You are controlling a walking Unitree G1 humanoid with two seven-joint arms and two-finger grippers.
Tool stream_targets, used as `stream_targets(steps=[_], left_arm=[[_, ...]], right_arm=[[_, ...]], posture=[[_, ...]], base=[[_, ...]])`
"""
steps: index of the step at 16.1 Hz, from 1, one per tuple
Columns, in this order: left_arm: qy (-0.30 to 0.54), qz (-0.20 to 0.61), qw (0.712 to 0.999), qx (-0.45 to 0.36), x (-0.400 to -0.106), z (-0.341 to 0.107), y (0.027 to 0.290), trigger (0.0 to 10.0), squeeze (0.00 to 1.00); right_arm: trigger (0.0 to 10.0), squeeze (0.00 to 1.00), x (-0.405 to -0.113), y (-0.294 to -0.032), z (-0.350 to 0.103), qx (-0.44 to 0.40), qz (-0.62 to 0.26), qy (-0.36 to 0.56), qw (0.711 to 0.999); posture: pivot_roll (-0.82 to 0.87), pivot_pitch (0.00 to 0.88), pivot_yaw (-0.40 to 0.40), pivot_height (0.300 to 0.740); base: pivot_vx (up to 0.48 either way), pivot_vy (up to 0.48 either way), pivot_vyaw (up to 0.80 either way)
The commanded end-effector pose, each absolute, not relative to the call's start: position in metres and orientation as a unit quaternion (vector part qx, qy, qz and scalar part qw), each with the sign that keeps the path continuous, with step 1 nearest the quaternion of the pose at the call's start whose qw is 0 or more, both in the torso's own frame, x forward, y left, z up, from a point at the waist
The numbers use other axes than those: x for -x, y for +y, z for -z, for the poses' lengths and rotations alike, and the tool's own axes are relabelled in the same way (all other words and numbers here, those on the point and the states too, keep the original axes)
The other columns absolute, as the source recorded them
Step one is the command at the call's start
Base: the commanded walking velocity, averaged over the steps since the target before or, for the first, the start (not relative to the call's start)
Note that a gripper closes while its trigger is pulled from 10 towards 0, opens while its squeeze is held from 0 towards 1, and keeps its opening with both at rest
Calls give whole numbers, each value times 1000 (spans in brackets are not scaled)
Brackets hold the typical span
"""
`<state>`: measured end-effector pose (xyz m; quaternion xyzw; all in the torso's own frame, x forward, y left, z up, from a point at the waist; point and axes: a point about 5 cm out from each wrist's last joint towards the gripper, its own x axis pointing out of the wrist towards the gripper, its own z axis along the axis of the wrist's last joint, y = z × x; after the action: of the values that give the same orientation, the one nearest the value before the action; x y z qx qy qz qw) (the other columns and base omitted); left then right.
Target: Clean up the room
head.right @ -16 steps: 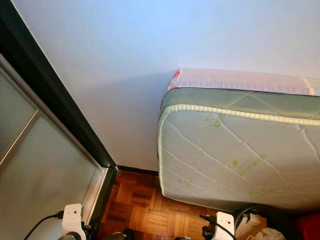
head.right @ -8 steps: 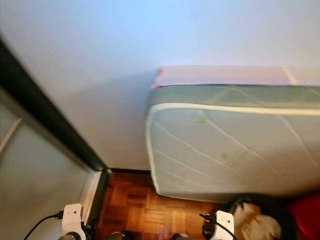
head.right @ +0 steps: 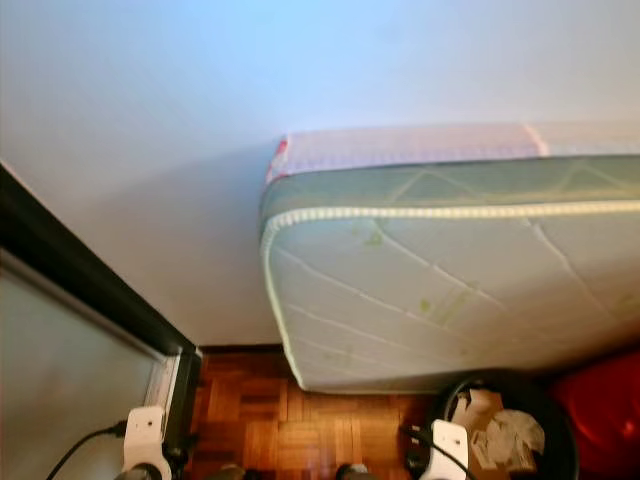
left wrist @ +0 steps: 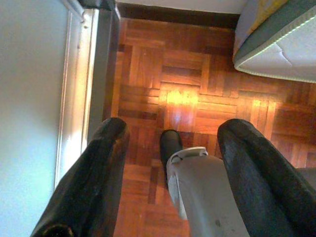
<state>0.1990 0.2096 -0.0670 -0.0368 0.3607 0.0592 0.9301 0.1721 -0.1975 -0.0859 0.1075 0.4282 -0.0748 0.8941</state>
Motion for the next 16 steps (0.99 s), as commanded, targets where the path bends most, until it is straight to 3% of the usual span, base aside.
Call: stream_targets(steps=[1,5,11,16], left_arm=[[428,-47,900,65,-189,80,190,10000,0],[420,-50,904,62,-196,75,196,10000,0],[427,-68,900,45,-166,77,246,10000,0],[434,-71,897,52,-159,81,242,10000,0]], right_arm=[[10000,0,-172,-233,81,-112,95,456,878],[10000,0,-175,-231,80,-113,88,454,879],[10000,0,-176,-231,79,-107,80,455,881],[10000,0,-177,-230,79,-108,79,453,881]], posture=[[60,0,-56,740],[64,0,-61,740],[61,0,-65,740],[58,0,-61,740]], base=[[0,0,-800],[0,0,-800],[0,-115,-800],[0,0,-800]])
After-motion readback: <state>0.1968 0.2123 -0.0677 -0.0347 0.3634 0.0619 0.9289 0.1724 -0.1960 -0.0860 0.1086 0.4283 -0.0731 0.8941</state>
